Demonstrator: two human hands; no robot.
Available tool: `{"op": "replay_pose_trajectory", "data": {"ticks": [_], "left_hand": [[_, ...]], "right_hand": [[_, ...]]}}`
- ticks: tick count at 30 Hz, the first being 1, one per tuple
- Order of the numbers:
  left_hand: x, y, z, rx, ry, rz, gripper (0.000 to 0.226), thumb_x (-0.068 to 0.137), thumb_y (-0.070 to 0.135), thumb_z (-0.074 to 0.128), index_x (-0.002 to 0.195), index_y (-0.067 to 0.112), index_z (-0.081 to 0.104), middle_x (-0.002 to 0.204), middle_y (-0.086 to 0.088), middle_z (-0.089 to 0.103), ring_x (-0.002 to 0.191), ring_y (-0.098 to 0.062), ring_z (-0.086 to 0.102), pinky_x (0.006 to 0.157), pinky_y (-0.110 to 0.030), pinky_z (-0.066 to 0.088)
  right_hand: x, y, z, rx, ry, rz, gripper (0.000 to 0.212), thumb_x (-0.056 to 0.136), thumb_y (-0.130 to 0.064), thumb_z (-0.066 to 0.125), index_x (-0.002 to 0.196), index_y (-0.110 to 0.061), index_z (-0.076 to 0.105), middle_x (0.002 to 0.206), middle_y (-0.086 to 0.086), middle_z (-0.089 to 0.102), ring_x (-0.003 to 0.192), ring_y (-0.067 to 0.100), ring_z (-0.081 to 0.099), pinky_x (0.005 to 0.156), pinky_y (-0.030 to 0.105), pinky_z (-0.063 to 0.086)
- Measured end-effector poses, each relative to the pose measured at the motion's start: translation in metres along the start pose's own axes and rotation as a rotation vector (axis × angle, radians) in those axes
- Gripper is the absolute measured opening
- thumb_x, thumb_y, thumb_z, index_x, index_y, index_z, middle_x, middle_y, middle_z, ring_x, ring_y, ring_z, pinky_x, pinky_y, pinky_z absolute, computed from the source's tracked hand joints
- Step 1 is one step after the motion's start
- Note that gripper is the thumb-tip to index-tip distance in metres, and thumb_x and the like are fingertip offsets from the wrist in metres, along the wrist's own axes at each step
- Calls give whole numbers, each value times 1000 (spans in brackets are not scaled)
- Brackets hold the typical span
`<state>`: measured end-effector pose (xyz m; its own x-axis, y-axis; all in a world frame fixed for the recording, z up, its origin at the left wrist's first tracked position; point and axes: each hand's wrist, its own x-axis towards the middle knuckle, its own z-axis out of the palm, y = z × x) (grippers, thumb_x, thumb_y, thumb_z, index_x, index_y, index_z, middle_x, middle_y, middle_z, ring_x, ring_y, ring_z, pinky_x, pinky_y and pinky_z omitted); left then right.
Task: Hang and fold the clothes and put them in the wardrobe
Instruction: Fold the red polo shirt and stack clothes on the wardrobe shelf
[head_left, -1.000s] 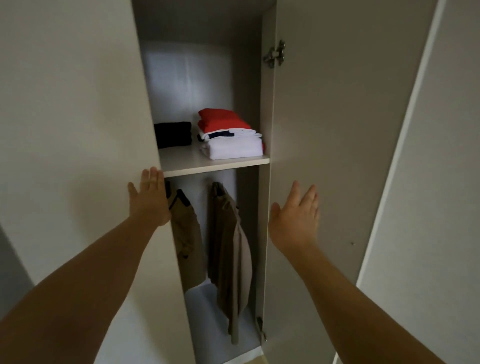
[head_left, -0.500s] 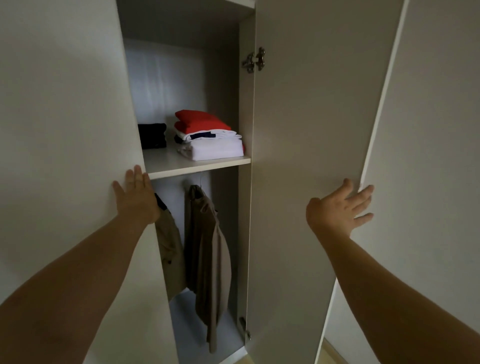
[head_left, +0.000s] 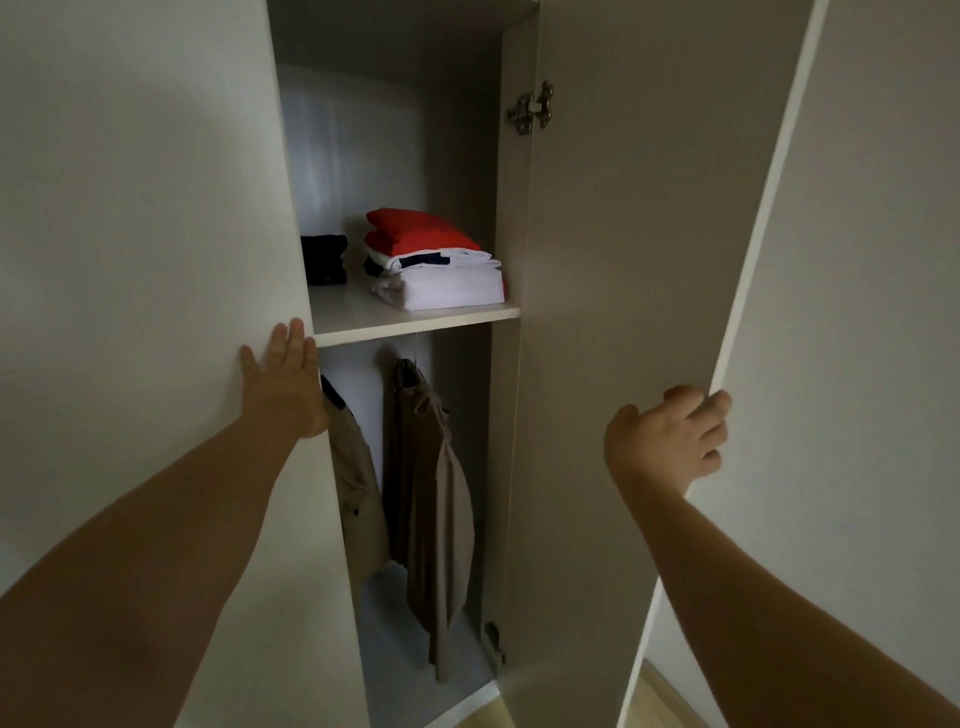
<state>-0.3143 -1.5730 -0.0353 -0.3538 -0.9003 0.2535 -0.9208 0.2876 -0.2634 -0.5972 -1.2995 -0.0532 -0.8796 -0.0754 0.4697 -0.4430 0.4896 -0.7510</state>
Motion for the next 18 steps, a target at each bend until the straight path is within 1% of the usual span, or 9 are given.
{"op": "replay_pose_trajectory", "data": {"ticks": [4,7,8,10,12,13,15,16,18], "left_hand": [[2,1,7,2,38,0,104,92,51,54,158,9,-14,163,-14,-29,152,-31,-23,120,-61,1],[3,-1,10,-16,53,26,110,89,53,58,158,10,-15,162,-13,-30,151,-31,-25,120,-62,1],[4,-3,11,-23,44,35,112,87,54,59,158,10,-16,162,-12,-32,150,-31,-27,120,-62,0],[6,-7,13,-9,31,50,115,85,55,60,157,12,-18,161,-11,-34,149,-30,-29,120,-63,0],[6,-13,15,20,32,69,115,85,57,59,157,14,-19,161,-9,-35,149,-28,-29,119,-64,0],[6,-16,16,37,37,85,114,85,59,58,158,14,-18,160,-8,-35,149,-27,-30,119,-65,-1],[5,-24,16,90,57,119,111,86,63,53,158,16,-18,160,-8,-36,149,-26,-31,117,-67,-7],[4,-29,14,123,58,137,110,86,63,52,158,17,-18,160,-7,-36,148,-26,-32,116,-68,-10],[2,-36,12,180,51,158,110,86,56,55,156,17,-20,159,-7,-37,147,-25,-34,113,-68,-16]], "right_hand": [[-37,-4,5,157,100,-89,33,80,3,51,111,-9,50,142,15,41,124,39,41,103,51,27],[-67,2,10,263,120,-350,28,85,11,46,96,-14,51,126,9,55,113,26,52,105,47,38],[-77,0,12,306,88,-407,24,90,6,50,95,-18,51,120,2,57,106,20,56,101,45,46],[-95,-12,18,410,-47,-399,23,96,-12,62,109,-28,52,114,-16,56,100,5,56,95,36,56],[-111,-31,27,479,-222,-360,43,95,-29,67,127,-41,41,119,-23,55,109,1,56,100,30,52],[-117,-40,33,487,-287,-391,52,94,-34,68,133,-44,36,128,-20,57,116,4,57,104,31,49],[-120,-58,45,441,-404,-529,69,94,-44,65,146,-44,21,150,-12,46,134,12,50,112,33,37],[-118,-67,53,378,-446,-624,77,95,-49,62,152,-42,11,161,-11,32,144,15,39,115,35,29],[-113,-87,72,207,-468,-826,88,97,-55,55,157,-35,-7,169,-9,2,155,17,9,121,37,13]]}}
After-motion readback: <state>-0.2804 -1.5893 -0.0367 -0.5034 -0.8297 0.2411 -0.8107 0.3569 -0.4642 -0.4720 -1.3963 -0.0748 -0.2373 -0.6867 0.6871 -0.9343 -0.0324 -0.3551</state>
